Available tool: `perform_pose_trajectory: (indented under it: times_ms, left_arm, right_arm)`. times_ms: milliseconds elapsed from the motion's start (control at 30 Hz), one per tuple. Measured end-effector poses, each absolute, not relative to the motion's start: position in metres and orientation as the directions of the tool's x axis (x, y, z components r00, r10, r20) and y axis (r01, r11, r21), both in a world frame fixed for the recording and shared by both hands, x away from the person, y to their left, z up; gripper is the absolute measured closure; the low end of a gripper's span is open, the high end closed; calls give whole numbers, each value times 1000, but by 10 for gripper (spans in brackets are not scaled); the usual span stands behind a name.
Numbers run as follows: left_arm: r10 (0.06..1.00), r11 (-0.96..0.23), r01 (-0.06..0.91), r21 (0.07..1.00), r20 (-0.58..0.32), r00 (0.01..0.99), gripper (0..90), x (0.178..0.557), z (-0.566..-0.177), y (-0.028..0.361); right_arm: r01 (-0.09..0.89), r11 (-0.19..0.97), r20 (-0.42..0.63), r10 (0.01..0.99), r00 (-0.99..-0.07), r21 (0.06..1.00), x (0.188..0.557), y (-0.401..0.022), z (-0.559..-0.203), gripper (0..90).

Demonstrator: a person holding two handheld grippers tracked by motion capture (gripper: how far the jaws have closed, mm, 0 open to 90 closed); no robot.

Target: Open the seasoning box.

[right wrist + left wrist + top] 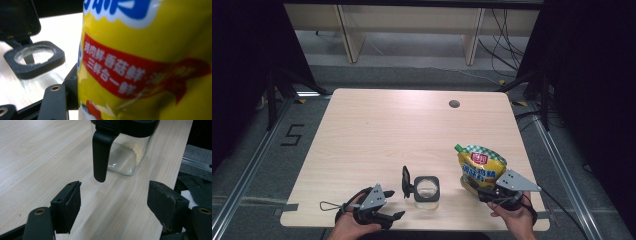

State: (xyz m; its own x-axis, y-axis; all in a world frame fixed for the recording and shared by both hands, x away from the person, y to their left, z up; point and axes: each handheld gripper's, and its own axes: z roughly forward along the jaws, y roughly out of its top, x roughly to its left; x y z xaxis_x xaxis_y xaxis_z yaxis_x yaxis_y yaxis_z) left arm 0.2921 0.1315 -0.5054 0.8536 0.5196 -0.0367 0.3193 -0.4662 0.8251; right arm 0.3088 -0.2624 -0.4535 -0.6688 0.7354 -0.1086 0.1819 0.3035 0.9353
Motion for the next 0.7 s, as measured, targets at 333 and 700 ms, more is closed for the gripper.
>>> perform_pose_trajectory:
  times_ms: [333,700]
  left_arm:
    - [520,-466,318,826,-34,853,268,292,-505,132]
    - [527,-467,318,825,-29,849,268,292,-505,132]
  right_arm:
    - [60,522,-369,675,-638,851,288,-250,-446,392]
    - [-68,740,-627,512,-587,669,268,-226,-446,394]
